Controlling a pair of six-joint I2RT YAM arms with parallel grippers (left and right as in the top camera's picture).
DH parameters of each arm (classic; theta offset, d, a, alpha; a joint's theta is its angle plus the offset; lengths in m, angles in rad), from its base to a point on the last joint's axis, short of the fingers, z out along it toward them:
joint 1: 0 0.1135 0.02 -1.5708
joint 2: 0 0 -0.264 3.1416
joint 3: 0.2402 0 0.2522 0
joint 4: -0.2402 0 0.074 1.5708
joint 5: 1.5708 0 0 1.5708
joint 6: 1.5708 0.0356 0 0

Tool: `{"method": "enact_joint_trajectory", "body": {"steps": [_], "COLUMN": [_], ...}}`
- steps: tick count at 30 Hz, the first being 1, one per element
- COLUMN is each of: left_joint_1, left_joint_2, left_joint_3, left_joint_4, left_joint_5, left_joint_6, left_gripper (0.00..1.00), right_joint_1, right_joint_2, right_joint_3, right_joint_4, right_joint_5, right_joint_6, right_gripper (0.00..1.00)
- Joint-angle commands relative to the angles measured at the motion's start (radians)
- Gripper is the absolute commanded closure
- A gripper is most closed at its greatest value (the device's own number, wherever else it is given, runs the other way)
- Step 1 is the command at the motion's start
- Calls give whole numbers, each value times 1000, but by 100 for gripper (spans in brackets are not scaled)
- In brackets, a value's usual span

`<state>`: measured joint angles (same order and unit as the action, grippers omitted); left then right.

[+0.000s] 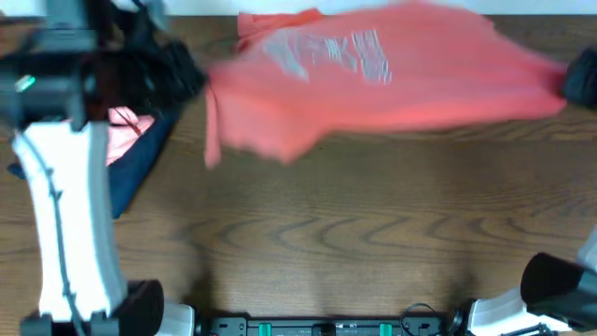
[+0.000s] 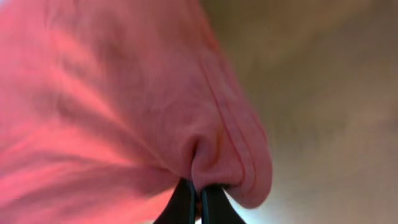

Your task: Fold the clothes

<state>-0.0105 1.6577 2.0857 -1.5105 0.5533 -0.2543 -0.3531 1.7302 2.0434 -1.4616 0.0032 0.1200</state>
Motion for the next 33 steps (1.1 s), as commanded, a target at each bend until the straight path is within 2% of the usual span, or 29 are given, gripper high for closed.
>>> {"method": "enact_joint_trajectory", "body": {"steps": [1,5,13,19,23,26,29,33], "left_joint_1": [-32,-61,-75,-74,-48,-4,26,23], "left_joint_2": [14,13,-66,-229,-288,-291,-264,-193], "left_joint_3": [-140,-370,-775,-902,-901,-901,-901,-901], "left_joint_4": [-92,-155,-145,-80,113,308,505,723], "left_joint_5": [22,22,21,19,19,19,19,20], "left_joint_6": [153,225,307,279,201,92,-3,-71], "left_gripper": [94,94,94,94,94,94,94,94], "right_joint_1": [-9,-10,-53,-89,-84,-83,-82,-78], "right_joint_2": [23,23,12,-30,-29,-29,-28,-27], "right_joint_3": [-114,-299,-626,-724,-724,-724,-724,-726], "right_joint_4": [-43,-74,-32,43,147,273,387,499], "right_joint_5": [109,144,223,176,112,48,4,-17], "right_joint_6": [-24,-22,71,80,50,47,47,47], "right_gripper": [99,99,99,99,99,99,99,99]}}
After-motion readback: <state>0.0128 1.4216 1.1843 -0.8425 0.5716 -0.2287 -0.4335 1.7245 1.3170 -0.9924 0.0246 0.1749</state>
